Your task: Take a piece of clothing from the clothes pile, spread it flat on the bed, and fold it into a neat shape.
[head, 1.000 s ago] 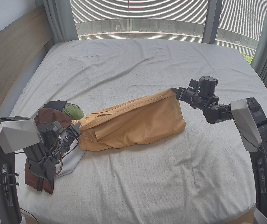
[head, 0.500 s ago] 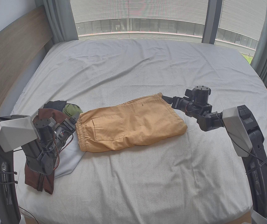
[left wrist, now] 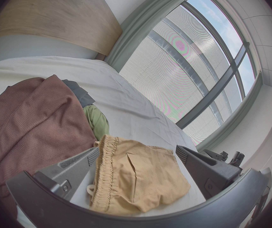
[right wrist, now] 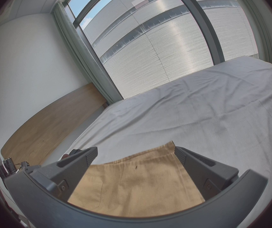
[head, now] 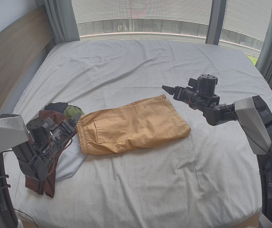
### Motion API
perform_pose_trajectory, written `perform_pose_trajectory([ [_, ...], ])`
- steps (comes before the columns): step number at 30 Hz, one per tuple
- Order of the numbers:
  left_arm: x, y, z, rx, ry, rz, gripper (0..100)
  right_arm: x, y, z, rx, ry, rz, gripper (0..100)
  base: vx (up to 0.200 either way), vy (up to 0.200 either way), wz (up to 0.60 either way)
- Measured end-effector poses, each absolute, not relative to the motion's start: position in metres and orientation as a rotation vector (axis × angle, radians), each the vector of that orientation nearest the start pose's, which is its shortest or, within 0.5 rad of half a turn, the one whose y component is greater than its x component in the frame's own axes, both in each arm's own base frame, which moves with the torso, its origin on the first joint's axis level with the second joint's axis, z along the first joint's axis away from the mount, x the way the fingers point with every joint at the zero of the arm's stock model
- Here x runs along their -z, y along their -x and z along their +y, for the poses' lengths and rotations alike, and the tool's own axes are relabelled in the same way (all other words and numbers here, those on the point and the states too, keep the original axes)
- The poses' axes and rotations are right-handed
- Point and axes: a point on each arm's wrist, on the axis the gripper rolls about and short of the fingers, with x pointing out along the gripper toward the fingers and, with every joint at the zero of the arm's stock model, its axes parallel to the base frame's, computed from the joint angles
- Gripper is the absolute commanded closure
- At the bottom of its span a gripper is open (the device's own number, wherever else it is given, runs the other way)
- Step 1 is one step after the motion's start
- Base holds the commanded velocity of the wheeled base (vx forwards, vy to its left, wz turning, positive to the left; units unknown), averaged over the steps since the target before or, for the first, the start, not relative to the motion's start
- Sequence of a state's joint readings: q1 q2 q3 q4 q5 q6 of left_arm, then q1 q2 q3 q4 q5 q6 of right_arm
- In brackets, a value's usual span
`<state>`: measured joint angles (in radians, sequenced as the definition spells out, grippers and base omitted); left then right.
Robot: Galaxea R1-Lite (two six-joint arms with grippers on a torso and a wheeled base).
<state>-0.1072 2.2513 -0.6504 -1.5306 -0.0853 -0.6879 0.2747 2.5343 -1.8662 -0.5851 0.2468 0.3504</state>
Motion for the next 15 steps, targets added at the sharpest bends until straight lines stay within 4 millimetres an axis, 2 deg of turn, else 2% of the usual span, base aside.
perform_pose_trajectory([
  [7, -0.055, -0.340, -0.046, 0.232, 0.647, 0.177, 0, -0.105, -0.479, 0.137, -0.476, -0.340, 0.270, 0, 0.000, 0.000, 0.00],
  [15, -0.053, -0.325, -0.052, 0.283, 0.584, 0.222, 0, -0.083, -0.443, 0.122, -0.454, -0.345, 0.327, 0, 0.000, 0.000, 0.00],
])
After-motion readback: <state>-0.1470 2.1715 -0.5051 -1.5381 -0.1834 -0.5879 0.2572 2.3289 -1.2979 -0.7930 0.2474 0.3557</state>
